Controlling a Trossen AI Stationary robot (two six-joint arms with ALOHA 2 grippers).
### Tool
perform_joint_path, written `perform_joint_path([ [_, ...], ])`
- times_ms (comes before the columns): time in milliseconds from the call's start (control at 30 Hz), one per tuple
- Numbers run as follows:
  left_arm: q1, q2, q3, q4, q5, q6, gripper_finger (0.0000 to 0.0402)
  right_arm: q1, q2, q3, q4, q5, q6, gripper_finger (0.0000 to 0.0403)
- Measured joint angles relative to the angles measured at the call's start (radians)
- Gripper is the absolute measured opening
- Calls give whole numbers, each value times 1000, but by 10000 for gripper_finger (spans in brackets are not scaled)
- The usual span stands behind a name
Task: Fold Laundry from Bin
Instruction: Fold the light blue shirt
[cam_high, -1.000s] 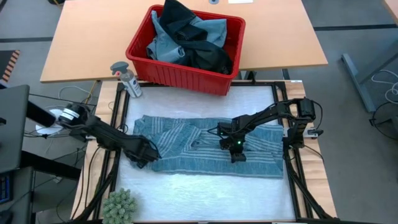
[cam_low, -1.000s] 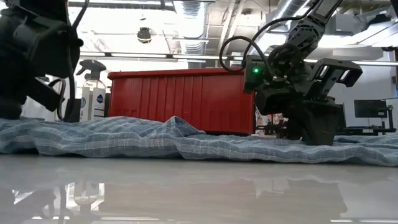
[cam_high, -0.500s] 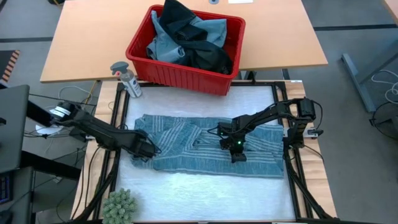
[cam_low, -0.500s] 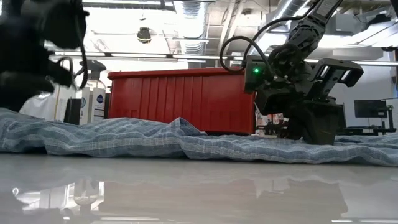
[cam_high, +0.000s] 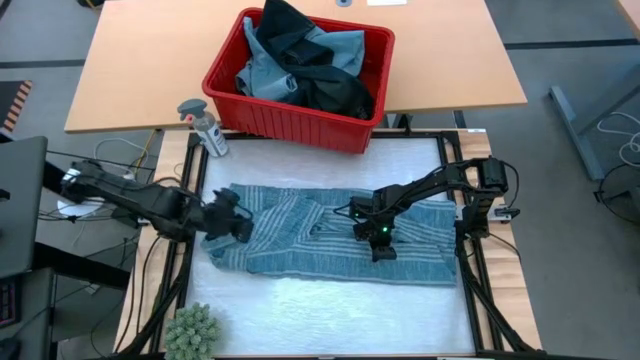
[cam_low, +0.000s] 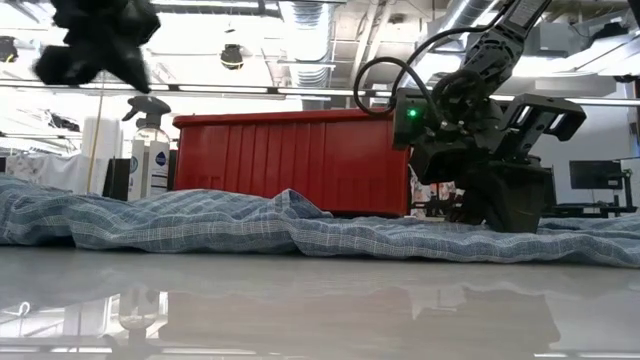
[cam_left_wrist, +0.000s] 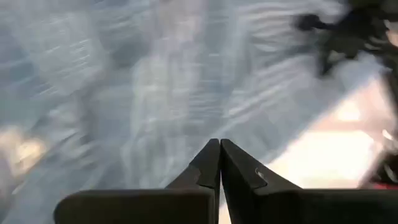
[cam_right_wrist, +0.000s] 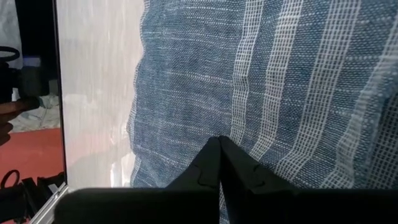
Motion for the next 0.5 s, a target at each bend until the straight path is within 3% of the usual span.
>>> perform_joint_path([
  [167,-55,67,-60,37,55,49,0,0,0,-1,16,-1,31,37],
  [500,-275,38,-190,38,39,-290,0,7,0,-1,22,-5,52,38],
])
